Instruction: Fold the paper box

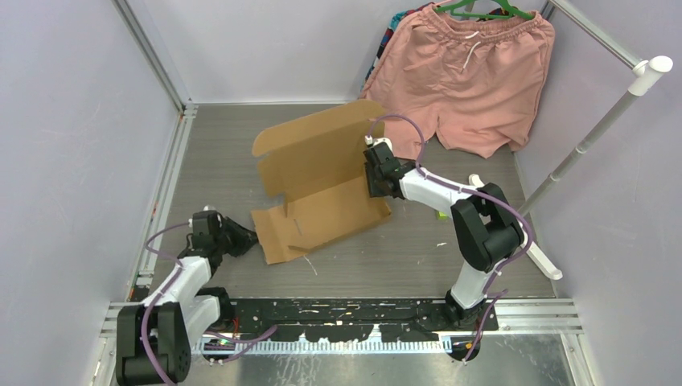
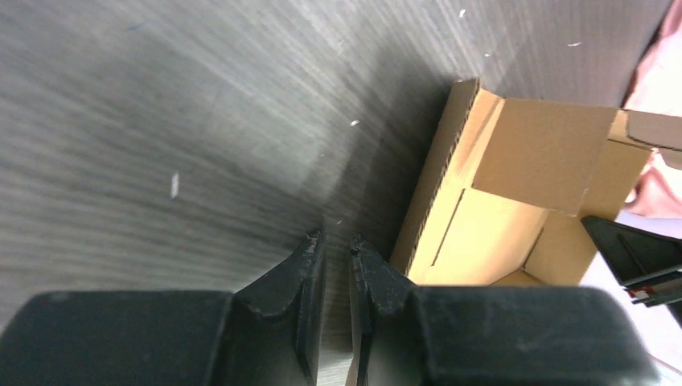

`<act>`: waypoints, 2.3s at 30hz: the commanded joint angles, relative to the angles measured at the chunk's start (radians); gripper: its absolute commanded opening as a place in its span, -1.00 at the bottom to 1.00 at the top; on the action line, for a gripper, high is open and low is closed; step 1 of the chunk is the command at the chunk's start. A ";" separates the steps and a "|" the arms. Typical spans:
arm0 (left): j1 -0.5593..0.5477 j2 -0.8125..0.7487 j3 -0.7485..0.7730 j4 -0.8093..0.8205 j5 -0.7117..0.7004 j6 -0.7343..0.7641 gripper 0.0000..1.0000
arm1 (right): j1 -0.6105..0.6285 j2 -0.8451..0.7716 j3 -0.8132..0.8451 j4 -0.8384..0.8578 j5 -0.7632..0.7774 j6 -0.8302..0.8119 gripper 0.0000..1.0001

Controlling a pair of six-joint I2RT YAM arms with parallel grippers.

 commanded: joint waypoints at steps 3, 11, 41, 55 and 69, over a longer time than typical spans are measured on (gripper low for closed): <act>0.005 0.140 -0.035 0.221 0.050 -0.013 -0.60 | 0.002 0.010 0.041 0.014 0.006 0.021 -0.16; -0.027 0.127 -0.016 0.269 0.086 -0.040 -0.51 | 0.005 0.016 0.041 0.014 0.002 0.026 -0.18; -0.303 0.116 0.133 0.256 -0.098 -0.139 -0.55 | 0.056 0.052 0.064 -0.008 0.040 0.047 -0.24; -0.432 0.179 0.165 0.326 -0.180 -0.179 -0.56 | 0.067 0.066 0.073 -0.015 0.045 0.053 -0.23; -0.541 0.278 0.228 0.353 -0.242 -0.165 -0.57 | 0.077 0.072 0.077 -0.025 0.052 0.058 -0.24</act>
